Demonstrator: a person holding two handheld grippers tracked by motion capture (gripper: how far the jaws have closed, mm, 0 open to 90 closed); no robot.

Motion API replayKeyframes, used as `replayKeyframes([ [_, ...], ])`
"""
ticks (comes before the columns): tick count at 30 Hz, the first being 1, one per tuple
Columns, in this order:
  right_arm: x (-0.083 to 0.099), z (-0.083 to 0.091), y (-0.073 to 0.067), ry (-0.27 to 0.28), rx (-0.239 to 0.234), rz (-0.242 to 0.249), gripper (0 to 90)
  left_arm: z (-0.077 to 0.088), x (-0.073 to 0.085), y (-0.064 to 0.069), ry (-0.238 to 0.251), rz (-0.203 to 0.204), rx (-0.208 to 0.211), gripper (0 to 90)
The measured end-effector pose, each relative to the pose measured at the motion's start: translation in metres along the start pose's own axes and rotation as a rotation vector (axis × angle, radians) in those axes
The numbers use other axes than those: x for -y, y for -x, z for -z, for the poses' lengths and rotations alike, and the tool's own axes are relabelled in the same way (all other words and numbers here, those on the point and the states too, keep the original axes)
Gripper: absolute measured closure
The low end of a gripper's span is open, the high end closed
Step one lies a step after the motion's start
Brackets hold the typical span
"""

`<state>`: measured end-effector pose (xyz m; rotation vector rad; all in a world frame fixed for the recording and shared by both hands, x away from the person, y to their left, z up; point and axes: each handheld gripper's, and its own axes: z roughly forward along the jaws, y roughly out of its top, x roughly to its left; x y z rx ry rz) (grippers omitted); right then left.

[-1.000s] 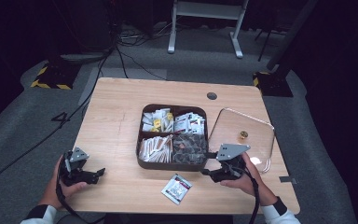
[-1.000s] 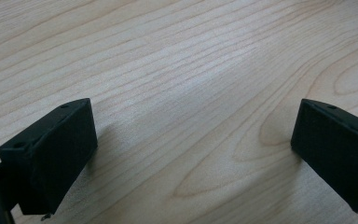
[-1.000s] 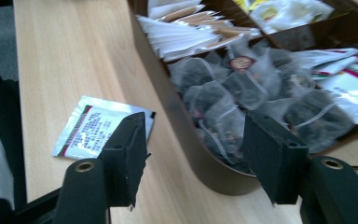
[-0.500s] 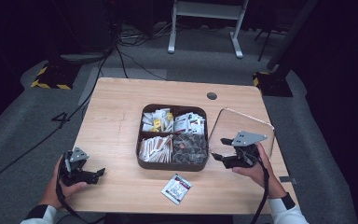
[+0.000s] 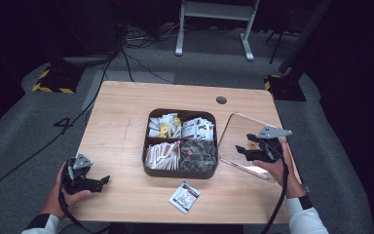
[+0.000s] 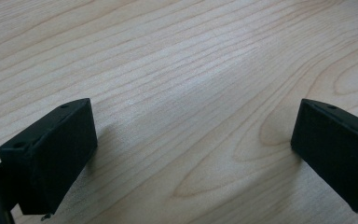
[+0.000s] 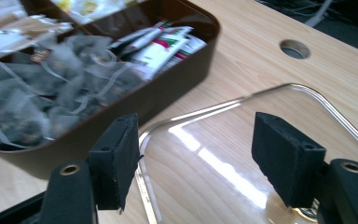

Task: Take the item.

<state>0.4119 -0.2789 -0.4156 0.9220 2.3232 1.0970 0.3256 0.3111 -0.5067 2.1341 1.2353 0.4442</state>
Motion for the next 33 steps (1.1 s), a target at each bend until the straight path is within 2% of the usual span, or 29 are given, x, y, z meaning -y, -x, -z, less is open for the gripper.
replayKeyframes([
  [4, 0.003, -0.002, 0.013, -0.013, 0.025, -0.050, 32.7, 0.000, 0.000, 0.000, 0.001, 0.000, 0.001, 0.5],
  [7, 0.005, -0.004, 0.020, -0.038, 0.070, -0.046, 32.8, 0.000, 0.000, 0.000, 0.000, 0.000, 0.000, 0.5],
  [10, 0.007, -0.006, 0.025, -0.044, 0.084, -0.050, 32.9, 0.000, 0.000, 0.000, 0.001, 0.000, 0.001, 0.5],
  [11, 0.009, -0.010, 0.031, -0.059, 0.105, -0.051, 32.6, 0.000, 0.000, 0.000, 0.000, 0.000, 0.000, 0.5],
  [15, 0.012, -0.018, 0.040, -0.094, 0.163, -0.029, 32.7, 0.000, 0.000, 0.000, 0.000, 0.000, 0.000, 0.5],
  [18, 0.013, -0.022, 0.045, -0.095, 0.145, -0.054, 32.8, 0.000, 0.000, 0.000, 0.000, 0.000, 0.000, 0.5],
  [19, 0.016, -0.027, 0.050, -0.105, 0.162, -0.059, 33.0, 0.000, 0.000, 0.000, 0.000, 0.000, 0.000, 0.5],
  [24, 0.027, -0.036, 0.064, -0.147, 0.180, -0.111, 33.5, 0.000, 0.000, 0.000, 0.000, 0.000, 0.000, 0.5],
  [27, 0.035, -0.037, 0.070, -0.151, 0.160, -0.152, 33.8, 0.000, 0.000, 0.000, 0.000, -0.001, 0.001, 0.4],
  [28, 0.035, -0.037, 0.070, -0.151, 0.160, -0.152, 33.8, 0.000, 0.000, 0.000, 0.000, -0.001, 0.001, 0.4],
  [29, 0.040, -0.038, 0.074, -0.159, 0.152, -0.178, 33.8, 0.000, 0.000, 0.000, 0.000, -0.001, 0.002, 0.4],
  [33, 0.047, -0.041, 0.078, -0.169, 0.142, -0.210, 34.9, 0.000, 0.000, 0.000, -0.002, -0.002, 0.003, 0.4],
])
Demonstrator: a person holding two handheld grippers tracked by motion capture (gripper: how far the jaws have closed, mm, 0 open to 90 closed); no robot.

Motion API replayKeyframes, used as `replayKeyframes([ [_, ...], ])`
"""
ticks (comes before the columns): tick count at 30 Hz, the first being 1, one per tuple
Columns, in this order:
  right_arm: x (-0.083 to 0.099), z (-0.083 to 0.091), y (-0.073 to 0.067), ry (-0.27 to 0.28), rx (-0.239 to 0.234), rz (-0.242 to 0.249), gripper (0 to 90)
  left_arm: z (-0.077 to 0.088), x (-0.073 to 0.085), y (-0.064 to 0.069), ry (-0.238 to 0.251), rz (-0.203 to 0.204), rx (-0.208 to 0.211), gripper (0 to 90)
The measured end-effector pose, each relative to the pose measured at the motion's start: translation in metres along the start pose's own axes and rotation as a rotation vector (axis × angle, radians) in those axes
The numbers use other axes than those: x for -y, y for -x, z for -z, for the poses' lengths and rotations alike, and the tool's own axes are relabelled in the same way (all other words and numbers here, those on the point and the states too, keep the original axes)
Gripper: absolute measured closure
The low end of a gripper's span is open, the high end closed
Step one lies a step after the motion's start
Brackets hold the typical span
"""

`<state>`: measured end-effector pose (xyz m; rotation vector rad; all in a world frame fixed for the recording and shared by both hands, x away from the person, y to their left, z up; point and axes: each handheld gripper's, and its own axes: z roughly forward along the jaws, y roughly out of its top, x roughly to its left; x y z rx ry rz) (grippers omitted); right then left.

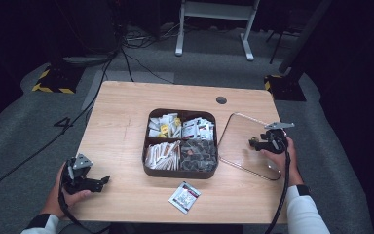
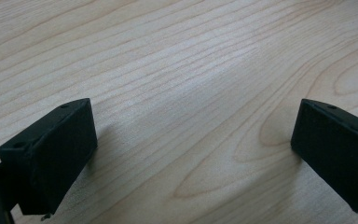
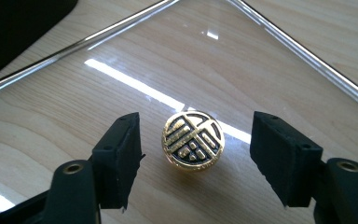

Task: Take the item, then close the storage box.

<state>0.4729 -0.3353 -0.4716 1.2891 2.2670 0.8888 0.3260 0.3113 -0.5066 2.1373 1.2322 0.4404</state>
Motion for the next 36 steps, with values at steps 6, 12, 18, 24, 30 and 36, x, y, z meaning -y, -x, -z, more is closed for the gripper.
replayKeyframes([
  [6, 0.005, -0.007, 0.004, -0.014, 0.003, -0.020, 38.0, 0.000, 0.000, 0.000, 0.000, 0.000, 0.000, 0.4],
  [12, 0.005, -0.017, 0.004, -0.013, -0.003, -0.004, 38.4, 0.000, 0.000, 0.000, 0.002, 0.003, -0.005, 0.4],
  [18, 0.004, -0.020, 0.003, 0.000, -0.006, 0.000, 41.0, 0.000, 0.000, 0.000, 0.002, 0.004, -0.005, 0.5],
  [24, 0.004, -0.020, 0.003, 0.015, -0.020, 0.007, 54.6, 0.000, 0.000, 0.000, 0.002, 0.004, -0.005, 0.5],
  [30, 0.004, -0.019, 0.002, 0.015, -0.032, 0.014, 58.8, 0.000, 0.000, 0.000, 0.002, 0.004, -0.005, 0.5],
  [36, 0.004, -0.018, 0.001, 0.014, -0.026, 0.005, 59.1, 0.000, 0.001, 0.001, 0.002, 0.008, -0.004, 0.5],
])
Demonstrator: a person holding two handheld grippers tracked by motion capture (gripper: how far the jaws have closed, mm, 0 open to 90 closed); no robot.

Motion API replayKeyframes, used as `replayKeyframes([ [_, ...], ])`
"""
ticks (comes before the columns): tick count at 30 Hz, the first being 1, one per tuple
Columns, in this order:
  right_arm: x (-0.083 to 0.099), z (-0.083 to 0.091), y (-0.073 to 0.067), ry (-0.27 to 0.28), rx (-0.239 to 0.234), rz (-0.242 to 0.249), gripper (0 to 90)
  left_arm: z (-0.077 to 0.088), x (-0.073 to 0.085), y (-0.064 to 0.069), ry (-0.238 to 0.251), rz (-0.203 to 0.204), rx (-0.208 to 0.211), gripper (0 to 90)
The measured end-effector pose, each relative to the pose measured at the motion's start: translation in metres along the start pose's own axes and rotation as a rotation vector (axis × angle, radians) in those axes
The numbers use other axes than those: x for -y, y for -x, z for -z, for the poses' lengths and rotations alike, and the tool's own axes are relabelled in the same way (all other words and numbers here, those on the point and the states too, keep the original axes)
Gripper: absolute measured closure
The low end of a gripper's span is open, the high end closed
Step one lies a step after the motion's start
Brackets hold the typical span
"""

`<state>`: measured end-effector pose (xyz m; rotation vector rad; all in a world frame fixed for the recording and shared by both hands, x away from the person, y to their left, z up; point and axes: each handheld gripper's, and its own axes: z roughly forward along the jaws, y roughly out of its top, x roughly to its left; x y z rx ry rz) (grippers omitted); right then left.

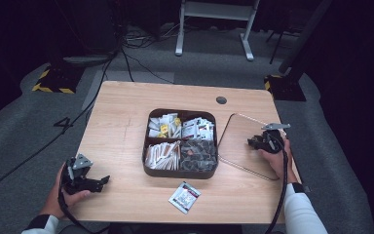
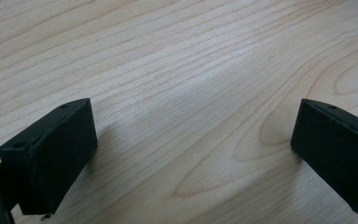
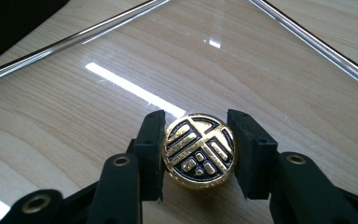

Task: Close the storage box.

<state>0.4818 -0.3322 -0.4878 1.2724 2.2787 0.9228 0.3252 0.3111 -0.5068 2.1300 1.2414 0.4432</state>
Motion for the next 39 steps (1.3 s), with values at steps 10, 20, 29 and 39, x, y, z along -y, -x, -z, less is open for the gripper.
replayKeyframes([
  [10, 0.004, 0.006, -0.001, 0.013, -0.001, 0.003, 59.2, 0.000, 0.000, 0.000, 0.001, -0.003, -0.001, 0.5],
  [20, -0.003, 0.022, -0.002, 0.056, 0.017, 0.004, 59.2, 0.000, 0.000, 0.000, -0.001, -0.002, -0.002, 0.5],
  [29, -0.011, 0.036, -0.007, 0.103, 0.012, 0.013, 59.2, 0.000, 0.000, 0.000, 0.001, 0.001, -0.003, 0.5],
  [39, -0.018, 0.048, -0.011, 0.135, 0.007, 0.027, 59.2, 0.000, 0.000, 0.000, 0.000, 0.001, -0.003, 0.5],
])
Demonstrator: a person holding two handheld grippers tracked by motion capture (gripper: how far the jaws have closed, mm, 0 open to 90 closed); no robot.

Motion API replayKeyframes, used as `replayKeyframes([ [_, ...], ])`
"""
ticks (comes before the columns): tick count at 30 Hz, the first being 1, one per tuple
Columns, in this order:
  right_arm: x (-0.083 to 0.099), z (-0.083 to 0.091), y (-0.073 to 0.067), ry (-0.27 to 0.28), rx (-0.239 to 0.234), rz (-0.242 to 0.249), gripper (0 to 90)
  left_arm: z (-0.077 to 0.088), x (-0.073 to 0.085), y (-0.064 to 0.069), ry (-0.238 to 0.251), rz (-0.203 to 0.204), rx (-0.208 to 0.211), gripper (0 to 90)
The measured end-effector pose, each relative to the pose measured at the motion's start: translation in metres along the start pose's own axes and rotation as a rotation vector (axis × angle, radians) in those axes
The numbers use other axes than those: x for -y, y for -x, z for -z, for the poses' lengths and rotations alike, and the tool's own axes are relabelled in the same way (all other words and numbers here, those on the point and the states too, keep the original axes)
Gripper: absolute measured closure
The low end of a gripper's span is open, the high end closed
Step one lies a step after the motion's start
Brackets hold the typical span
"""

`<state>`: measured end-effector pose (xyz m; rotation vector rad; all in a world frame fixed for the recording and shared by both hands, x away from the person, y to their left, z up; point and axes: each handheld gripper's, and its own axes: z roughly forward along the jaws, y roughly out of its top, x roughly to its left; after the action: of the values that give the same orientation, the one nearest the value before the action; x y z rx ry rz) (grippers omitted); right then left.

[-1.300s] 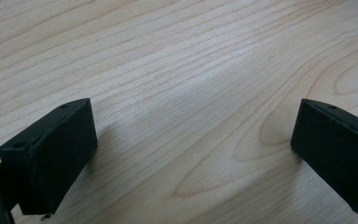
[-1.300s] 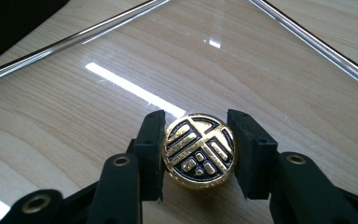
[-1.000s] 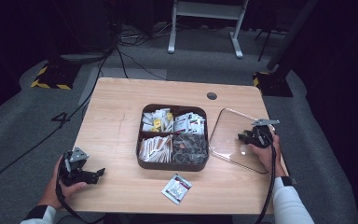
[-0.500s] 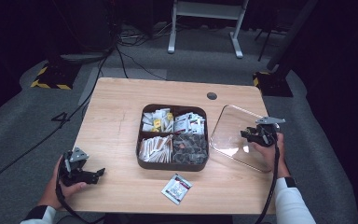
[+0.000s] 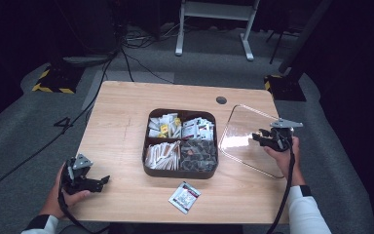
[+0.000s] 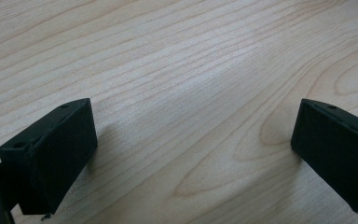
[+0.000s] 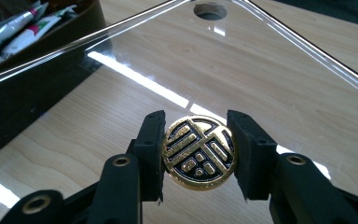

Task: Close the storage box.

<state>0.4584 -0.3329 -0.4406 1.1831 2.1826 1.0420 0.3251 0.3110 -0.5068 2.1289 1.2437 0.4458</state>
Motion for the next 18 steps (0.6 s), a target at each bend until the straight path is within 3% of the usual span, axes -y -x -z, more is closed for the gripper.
replayKeyframes([
  [18, -0.025, 0.021, -0.015, 0.065, -0.010, 0.038, 59.1, 0.000, 0.000, 0.000, 0.000, 0.000, 0.000, 0.5],
])
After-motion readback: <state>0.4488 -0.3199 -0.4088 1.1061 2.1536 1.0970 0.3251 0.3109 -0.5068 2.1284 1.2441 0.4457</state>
